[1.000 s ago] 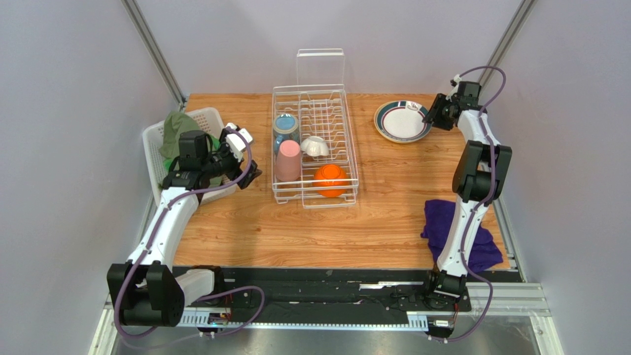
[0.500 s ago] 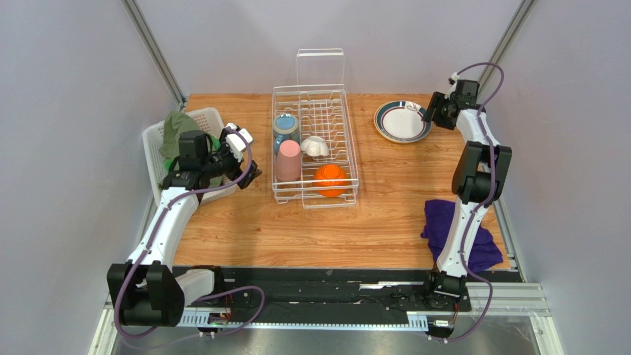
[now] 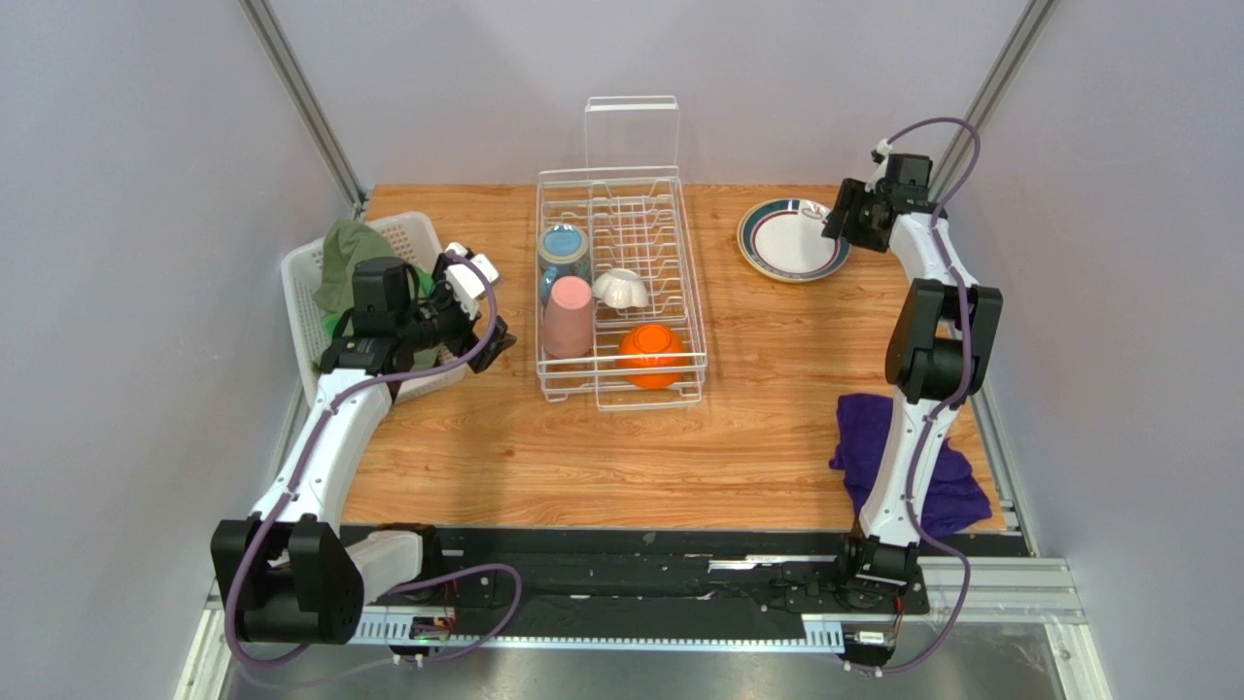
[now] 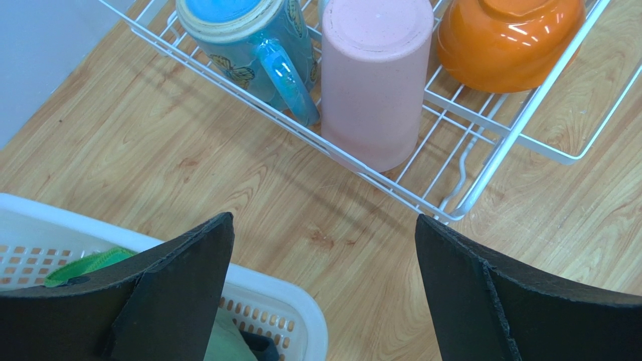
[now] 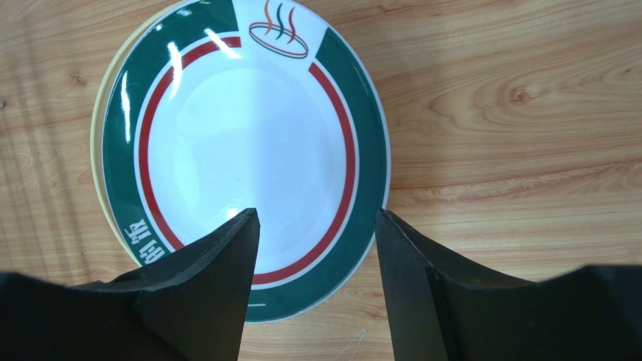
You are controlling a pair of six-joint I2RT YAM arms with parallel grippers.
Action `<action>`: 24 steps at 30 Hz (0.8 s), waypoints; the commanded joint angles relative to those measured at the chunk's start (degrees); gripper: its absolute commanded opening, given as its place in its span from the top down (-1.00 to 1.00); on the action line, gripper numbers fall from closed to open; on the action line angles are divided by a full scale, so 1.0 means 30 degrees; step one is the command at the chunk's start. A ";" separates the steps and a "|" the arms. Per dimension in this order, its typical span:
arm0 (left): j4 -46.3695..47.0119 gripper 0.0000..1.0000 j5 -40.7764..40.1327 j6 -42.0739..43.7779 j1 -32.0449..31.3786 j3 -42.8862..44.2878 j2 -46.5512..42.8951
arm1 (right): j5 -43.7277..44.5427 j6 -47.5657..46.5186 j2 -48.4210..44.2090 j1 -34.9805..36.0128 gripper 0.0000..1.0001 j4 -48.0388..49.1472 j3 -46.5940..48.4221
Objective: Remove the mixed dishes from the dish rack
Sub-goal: Place the plate at the center of the board, then pick up the cup from the dish rack.
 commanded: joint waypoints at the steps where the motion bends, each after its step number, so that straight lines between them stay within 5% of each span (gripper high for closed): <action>1: 0.0116 -0.96 0.0424 0.0602 0.0068 -0.0147 -0.0437 | 0.0627 -0.0468 -0.0178 0.0205 -0.24 0.0263 0.0910; 24: 0.0468 -0.96 0.0395 0.0690 0.0068 -0.0412 -0.0203 | 0.2356 -0.1025 0.1169 0.0352 -0.23 -0.0557 0.2668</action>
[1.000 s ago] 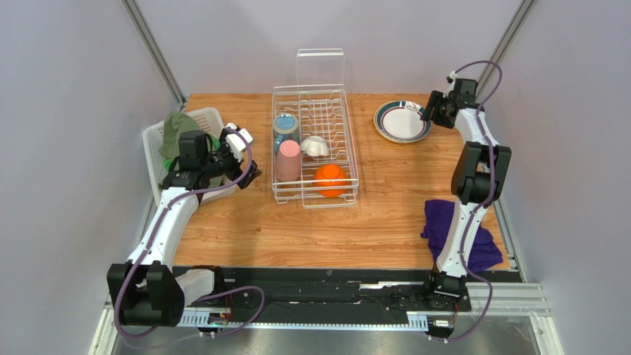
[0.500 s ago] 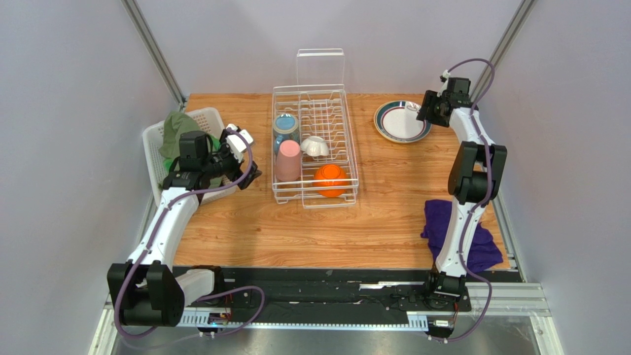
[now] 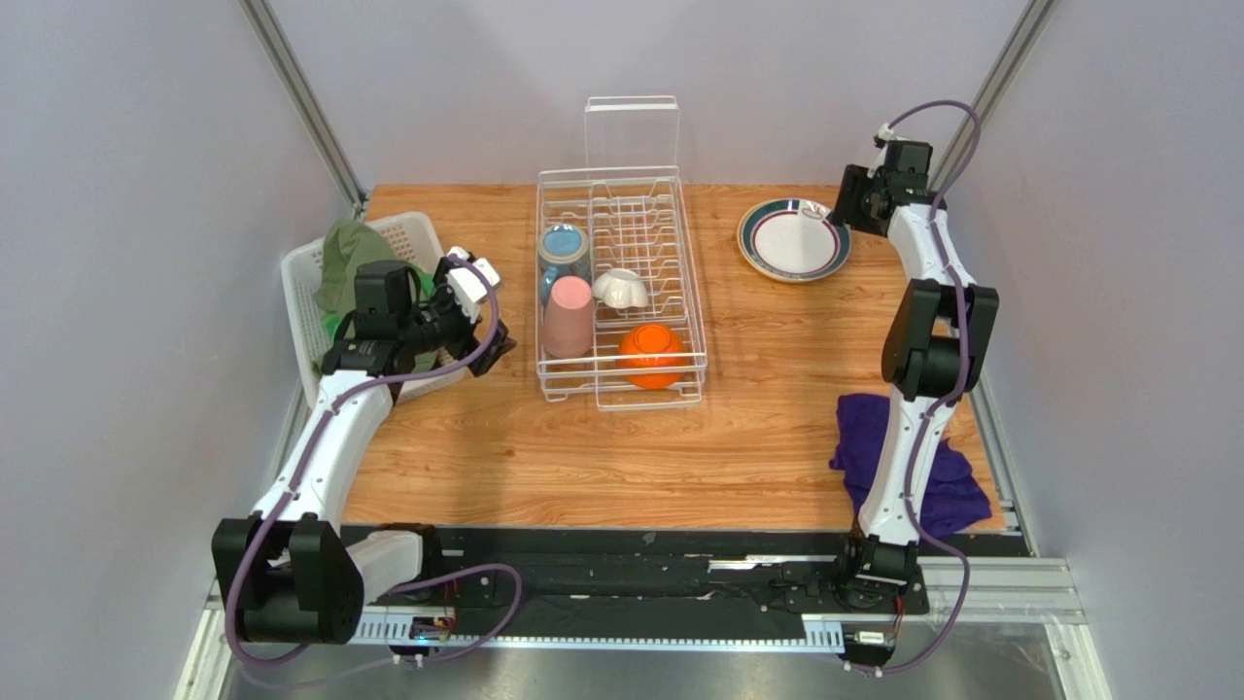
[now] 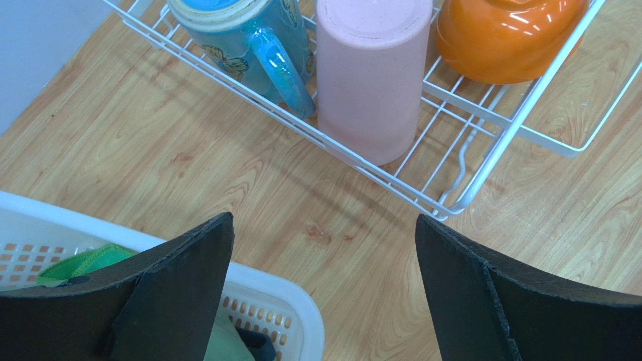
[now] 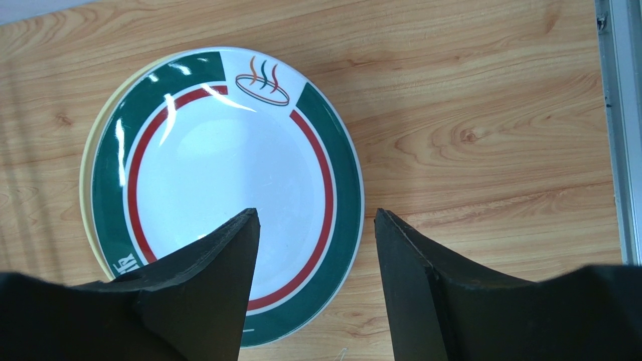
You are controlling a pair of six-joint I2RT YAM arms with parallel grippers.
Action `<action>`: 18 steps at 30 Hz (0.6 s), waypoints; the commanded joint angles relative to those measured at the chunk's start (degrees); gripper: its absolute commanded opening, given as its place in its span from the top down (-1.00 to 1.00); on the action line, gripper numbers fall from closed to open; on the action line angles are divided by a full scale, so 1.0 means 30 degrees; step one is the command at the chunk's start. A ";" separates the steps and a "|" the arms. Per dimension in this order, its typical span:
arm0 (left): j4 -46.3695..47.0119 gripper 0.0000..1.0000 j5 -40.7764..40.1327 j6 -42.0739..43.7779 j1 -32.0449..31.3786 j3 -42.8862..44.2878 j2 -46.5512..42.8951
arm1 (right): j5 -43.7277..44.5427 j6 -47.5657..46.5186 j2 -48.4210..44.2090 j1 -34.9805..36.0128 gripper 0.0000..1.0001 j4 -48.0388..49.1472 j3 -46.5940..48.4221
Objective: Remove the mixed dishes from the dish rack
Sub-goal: Pick up the cup from the dish rack.
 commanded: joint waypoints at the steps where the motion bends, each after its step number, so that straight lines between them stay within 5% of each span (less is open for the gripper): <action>1: 0.0453 -0.96 0.0432 0.0450 0.0097 -0.0120 -0.0203 | 0.0687 -0.0391 0.0755 0.0112 -0.24 -0.0207 0.0796; 18: 0.0541 -0.96 0.0343 0.0567 0.0097 -0.0178 0.0061 | 0.0952 -0.0596 0.1956 0.0492 -0.25 -0.0998 0.2085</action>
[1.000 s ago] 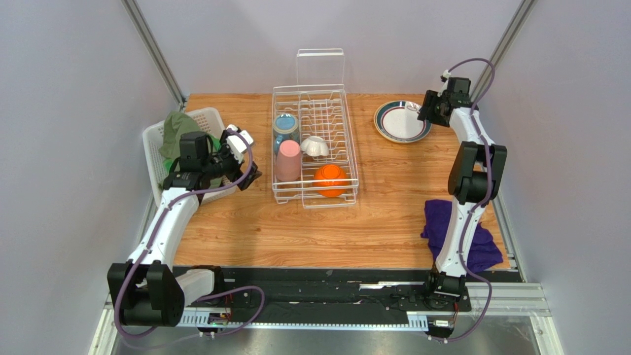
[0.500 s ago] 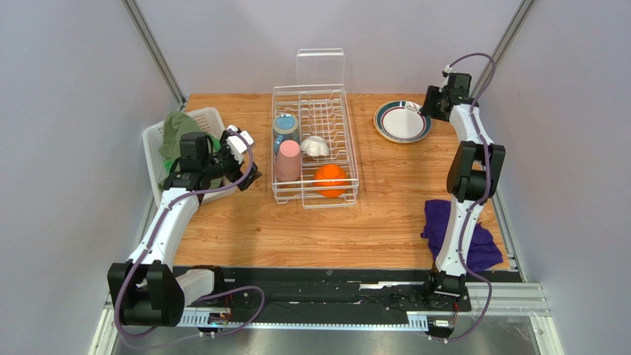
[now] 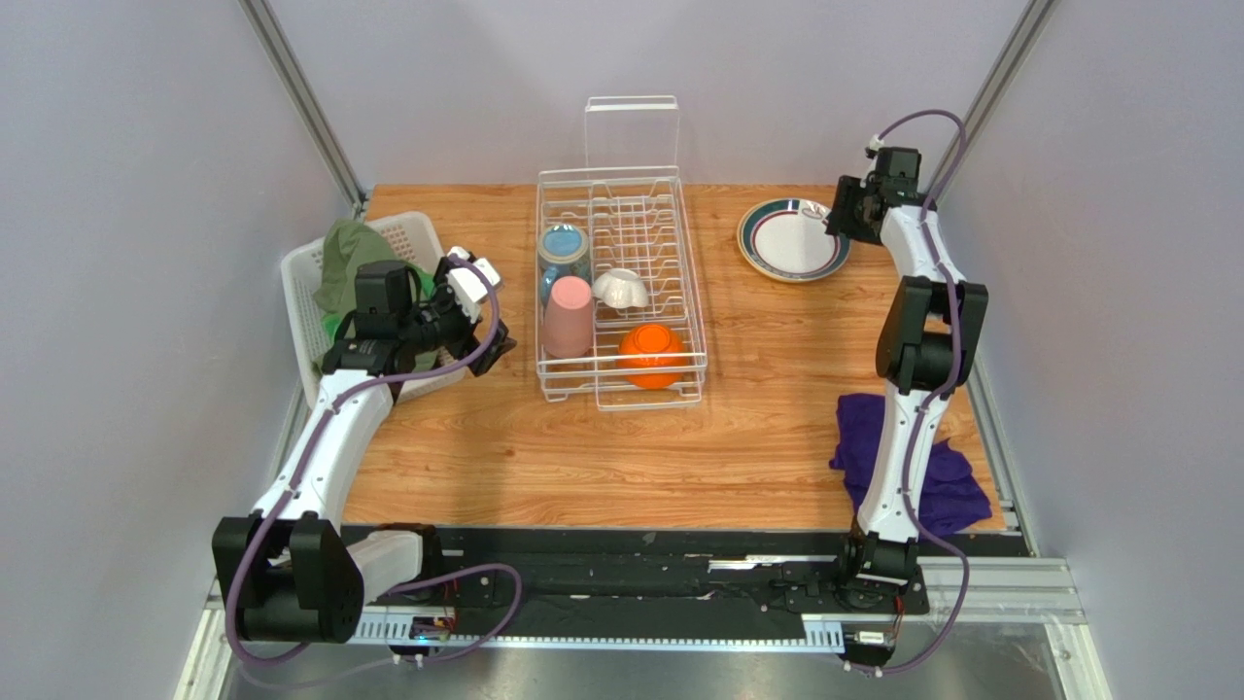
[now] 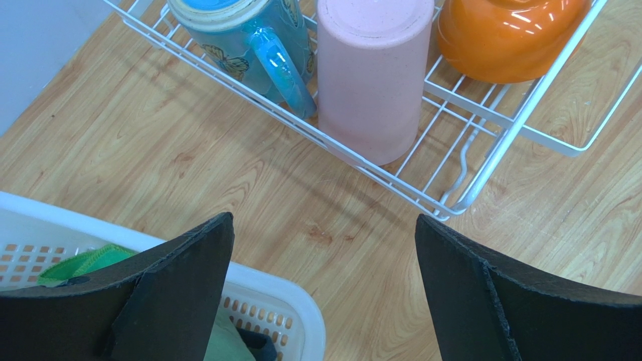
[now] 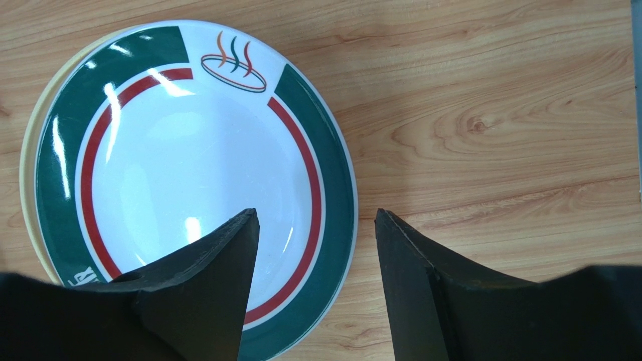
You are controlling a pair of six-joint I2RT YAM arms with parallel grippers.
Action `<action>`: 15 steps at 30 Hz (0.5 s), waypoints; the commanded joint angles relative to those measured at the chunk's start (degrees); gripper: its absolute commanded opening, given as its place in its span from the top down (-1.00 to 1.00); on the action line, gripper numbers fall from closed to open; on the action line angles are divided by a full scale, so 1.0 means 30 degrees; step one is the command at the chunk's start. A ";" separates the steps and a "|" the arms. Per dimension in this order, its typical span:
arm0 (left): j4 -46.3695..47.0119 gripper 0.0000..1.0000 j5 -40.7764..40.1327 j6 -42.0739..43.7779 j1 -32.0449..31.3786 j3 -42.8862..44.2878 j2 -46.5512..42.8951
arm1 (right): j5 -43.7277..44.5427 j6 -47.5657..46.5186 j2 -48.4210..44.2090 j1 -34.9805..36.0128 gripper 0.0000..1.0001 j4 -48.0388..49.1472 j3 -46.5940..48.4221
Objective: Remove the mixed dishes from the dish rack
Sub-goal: Pick up the cup from the dish rack.
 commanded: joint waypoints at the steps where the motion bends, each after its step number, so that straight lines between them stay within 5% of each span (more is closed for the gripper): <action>1: 0.0483 -0.96 0.0387 0.0552 0.0068 -0.0171 -0.0012 | 0.0173 -0.0349 0.0463 0.0311 -0.24 -0.0008 0.1007; 15: 0.0630 -0.96 0.0299 0.0669 0.0068 -0.0581 -0.0070 | 0.0788 -0.0349 0.0639 0.0457 -0.25 0.0109 0.1036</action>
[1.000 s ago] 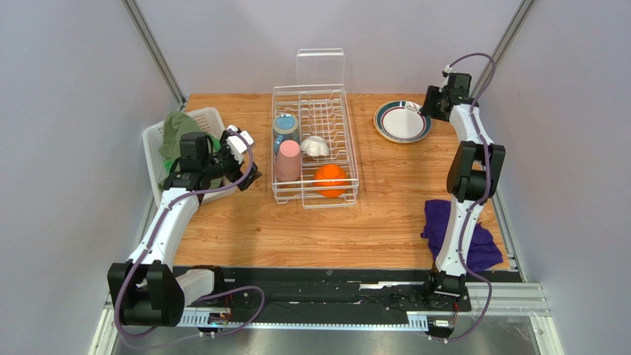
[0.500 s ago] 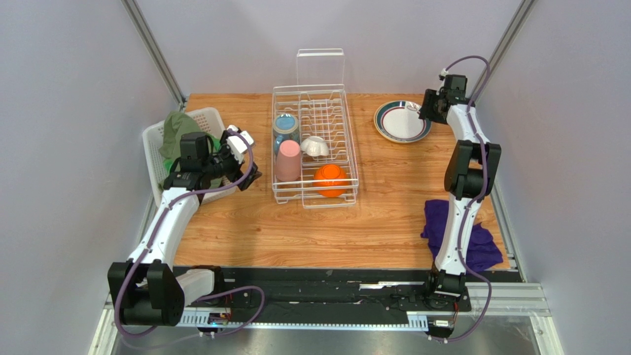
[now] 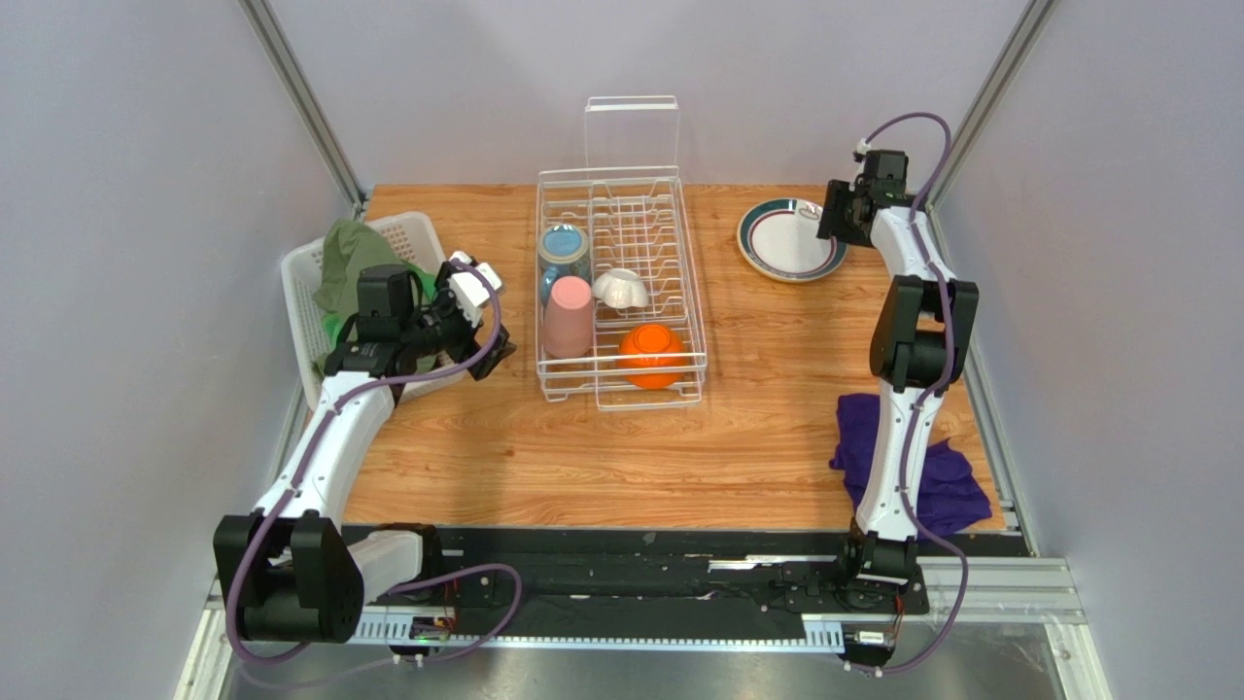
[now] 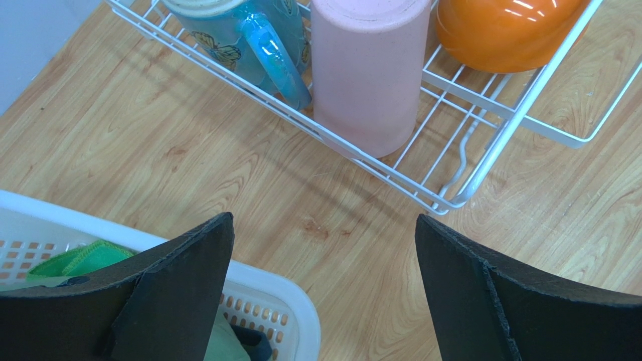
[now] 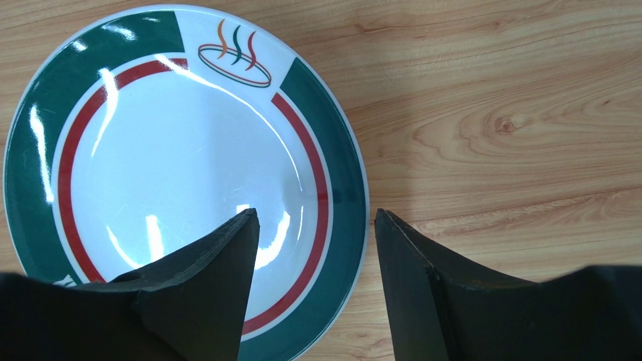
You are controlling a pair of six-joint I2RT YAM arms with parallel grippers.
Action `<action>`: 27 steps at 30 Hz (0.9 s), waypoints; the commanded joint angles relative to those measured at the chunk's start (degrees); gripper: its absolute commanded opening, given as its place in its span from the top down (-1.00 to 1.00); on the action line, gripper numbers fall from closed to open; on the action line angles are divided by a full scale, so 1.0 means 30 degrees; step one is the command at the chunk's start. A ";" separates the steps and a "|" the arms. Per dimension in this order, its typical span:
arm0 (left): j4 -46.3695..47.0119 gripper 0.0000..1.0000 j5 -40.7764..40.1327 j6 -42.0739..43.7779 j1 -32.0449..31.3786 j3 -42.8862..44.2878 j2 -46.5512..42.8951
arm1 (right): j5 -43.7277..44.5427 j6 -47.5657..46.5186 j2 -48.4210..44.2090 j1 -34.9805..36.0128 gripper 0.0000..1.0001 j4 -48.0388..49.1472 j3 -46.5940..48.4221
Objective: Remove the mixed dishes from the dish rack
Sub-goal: Pick up the cup from the dish rack.
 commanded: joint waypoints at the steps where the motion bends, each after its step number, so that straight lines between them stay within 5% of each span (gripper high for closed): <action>1: 0.0535 -0.96 0.0372 0.0473 0.0097 -0.0159 -0.0071 | 0.0496 -0.0174 0.0085 0.0027 -0.24 0.0175 0.0723; 12: 0.0535 -0.96 0.0314 0.0415 0.0097 -0.0217 -0.0246 | 0.0292 -0.0115 -0.0674 0.0115 -0.24 0.0233 0.0286; 27: 0.1209 -0.98 0.0460 -0.0698 0.0097 -0.0277 -0.0861 | 0.0468 -0.1550 -0.5856 0.2341 -0.27 0.1786 -0.2352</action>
